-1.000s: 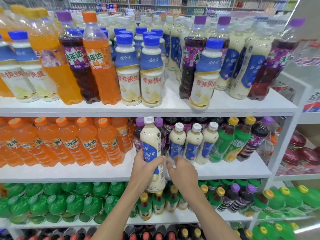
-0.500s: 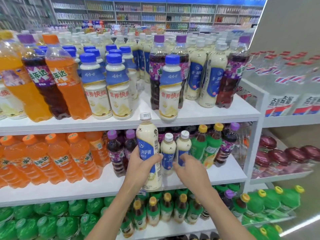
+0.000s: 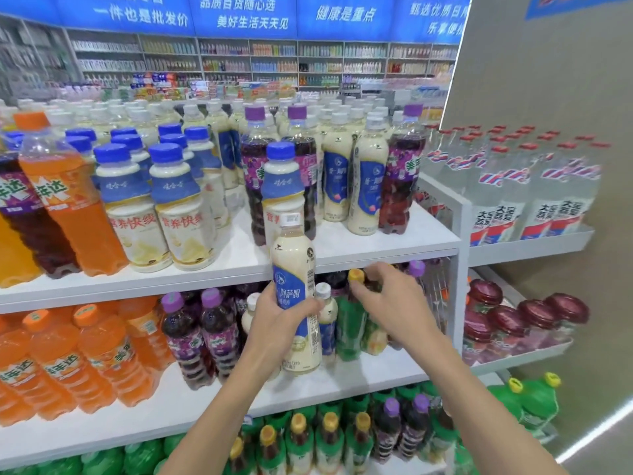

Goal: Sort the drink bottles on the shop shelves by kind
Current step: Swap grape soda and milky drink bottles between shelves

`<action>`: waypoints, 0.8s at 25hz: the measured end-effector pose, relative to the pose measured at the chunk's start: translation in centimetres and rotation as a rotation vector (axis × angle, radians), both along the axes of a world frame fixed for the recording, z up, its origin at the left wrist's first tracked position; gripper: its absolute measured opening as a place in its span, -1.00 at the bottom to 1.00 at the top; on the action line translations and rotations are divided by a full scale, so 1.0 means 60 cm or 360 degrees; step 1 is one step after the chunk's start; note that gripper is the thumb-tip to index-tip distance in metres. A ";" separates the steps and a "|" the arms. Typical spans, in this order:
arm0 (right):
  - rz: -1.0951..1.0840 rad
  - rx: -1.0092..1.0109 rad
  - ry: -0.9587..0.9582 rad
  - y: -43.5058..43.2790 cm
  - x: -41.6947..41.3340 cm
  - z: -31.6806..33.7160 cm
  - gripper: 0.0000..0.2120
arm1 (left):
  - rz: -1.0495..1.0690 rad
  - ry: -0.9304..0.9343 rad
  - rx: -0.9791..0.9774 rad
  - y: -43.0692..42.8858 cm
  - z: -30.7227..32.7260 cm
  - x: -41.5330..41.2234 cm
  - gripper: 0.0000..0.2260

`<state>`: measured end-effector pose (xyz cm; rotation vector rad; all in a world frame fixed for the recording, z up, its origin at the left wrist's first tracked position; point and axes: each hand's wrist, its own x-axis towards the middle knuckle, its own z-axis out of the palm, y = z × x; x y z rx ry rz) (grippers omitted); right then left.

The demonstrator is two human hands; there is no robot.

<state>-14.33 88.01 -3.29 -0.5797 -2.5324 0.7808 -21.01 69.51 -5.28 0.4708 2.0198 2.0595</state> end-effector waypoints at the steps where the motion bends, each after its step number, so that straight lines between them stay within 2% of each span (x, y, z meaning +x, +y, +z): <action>1: -0.0039 -0.0018 0.0047 0.019 -0.003 0.019 -0.57 | -0.0009 0.0008 0.0012 0.012 0.008 0.000 -0.70; 3: -0.0097 -0.0065 0.0144 0.057 -0.017 0.051 -0.59 | -0.0027 0.0015 0.0027 0.032 0.021 -0.001 -0.77; 5: -0.0140 -0.0092 0.0253 0.089 -0.036 0.076 -0.57 | -0.0063 0.0042 0.0039 0.047 0.029 -0.003 -0.73; 9: -0.0166 -0.0215 0.0402 0.132 -0.073 0.110 -0.39 | -0.0063 0.0071 0.0048 0.071 0.040 -0.004 -0.69; 14: -0.0125 -0.0409 0.0450 0.173 -0.129 0.118 -0.34 | -0.0024 0.0068 0.0054 0.088 0.046 -0.008 -0.69; 20: -0.0080 -0.0549 0.0535 0.197 -0.177 0.100 -0.46 | 0.0016 0.0077 0.0074 0.099 0.053 -0.009 -0.77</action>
